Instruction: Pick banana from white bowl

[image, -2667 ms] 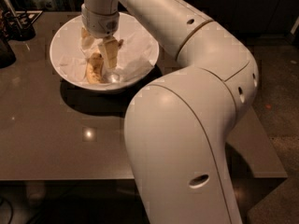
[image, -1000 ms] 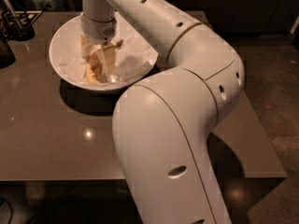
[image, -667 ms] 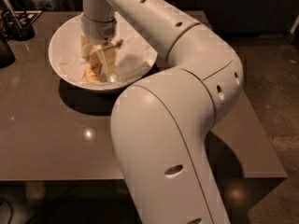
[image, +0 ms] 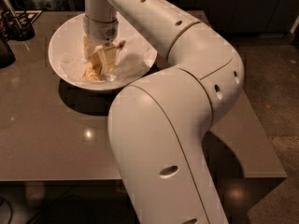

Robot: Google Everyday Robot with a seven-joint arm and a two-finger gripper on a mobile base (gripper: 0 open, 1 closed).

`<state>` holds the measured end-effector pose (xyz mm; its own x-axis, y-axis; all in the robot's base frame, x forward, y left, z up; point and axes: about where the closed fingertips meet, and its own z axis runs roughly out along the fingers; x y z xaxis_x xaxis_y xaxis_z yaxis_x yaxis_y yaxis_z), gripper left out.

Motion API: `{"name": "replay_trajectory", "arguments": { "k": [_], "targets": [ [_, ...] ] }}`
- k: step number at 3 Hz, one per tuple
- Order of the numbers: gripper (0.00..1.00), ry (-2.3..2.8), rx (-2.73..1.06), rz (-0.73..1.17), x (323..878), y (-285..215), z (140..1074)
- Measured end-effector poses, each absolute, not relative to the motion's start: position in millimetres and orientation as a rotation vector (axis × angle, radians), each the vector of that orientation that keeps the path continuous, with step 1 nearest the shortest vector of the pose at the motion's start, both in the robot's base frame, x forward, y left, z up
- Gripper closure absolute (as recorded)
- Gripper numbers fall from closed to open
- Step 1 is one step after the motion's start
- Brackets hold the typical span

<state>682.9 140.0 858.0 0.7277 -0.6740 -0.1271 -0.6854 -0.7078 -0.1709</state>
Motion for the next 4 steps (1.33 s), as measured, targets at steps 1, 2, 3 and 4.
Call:
{"name": "replay_trajectory", "arguments": {
  "k": [1, 2, 3, 4],
  "targets": [
    [0.68, 1.13, -2.723, 0.054, 683.7, 128.0, 854.9],
    [0.91, 1.177, -2.726, 0.028, 681.5, 112.5, 854.0],
    [1.0, 1.219, -2.729, 0.005, 679.8, 96.6, 854.4],
    [1.0, 1.213, -2.72, -0.001, 682.9, 100.2, 852.2]
  ]
}}
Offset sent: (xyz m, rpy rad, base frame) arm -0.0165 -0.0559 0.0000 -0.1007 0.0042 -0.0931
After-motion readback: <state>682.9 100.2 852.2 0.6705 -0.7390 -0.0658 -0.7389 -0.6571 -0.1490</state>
